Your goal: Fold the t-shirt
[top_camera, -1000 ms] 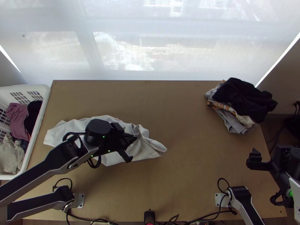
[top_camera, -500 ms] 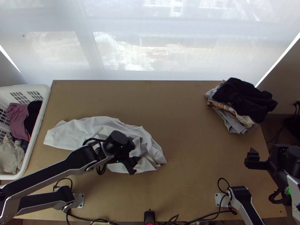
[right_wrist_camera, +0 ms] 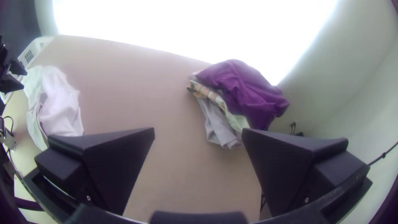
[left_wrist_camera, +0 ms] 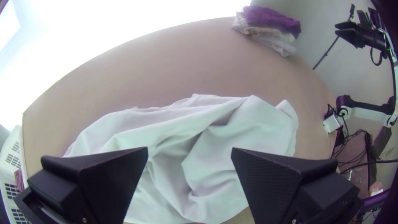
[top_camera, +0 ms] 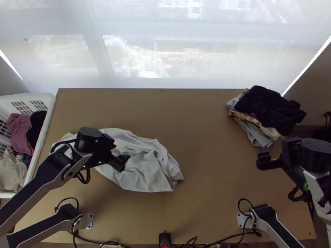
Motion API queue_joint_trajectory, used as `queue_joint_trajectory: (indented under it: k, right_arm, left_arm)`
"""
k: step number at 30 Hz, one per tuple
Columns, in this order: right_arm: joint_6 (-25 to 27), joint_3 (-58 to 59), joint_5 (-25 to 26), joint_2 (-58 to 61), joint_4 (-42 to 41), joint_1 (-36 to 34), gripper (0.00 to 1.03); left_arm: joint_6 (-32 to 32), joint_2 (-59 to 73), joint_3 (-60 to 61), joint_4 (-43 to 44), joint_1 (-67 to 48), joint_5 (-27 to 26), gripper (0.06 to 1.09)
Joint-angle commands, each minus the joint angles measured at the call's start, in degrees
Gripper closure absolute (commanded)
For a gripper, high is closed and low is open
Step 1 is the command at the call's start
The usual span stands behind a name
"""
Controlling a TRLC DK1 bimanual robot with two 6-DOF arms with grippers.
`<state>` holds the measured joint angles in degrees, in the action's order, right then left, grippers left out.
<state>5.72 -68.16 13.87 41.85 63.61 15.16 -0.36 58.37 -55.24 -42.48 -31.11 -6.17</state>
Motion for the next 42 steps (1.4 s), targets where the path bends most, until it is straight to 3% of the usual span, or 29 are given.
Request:
queue_joint_trajectory:
  k: [1,17,28,42]
  right_arm:
    - [1.7,0.0,-1.1,6.6,-6.0,8.2,0.05]
    - [2.5,-5.0,-2.8,26.1,-14.6,29.6,0.05]
    - [3.8,-11.3,-5.0,42.4,-23.2,37.6,0.07]
    - [5.4,-17.4,-8.6,55.6,-25.5,45.0,0.12]
  left_arm:
    - [0.1,-5.8,2.4,-2.7,9.9,-0.3,0.11]
    - [2.3,-7.1,6.4,-2.2,24.9,-0.3,0.11]
    - [1.2,-7.2,8.5,-1.1,28.1,-0.4,0.11]
    - [0.6,-7.3,10.4,0.5,31.1,-1.7,0.11]
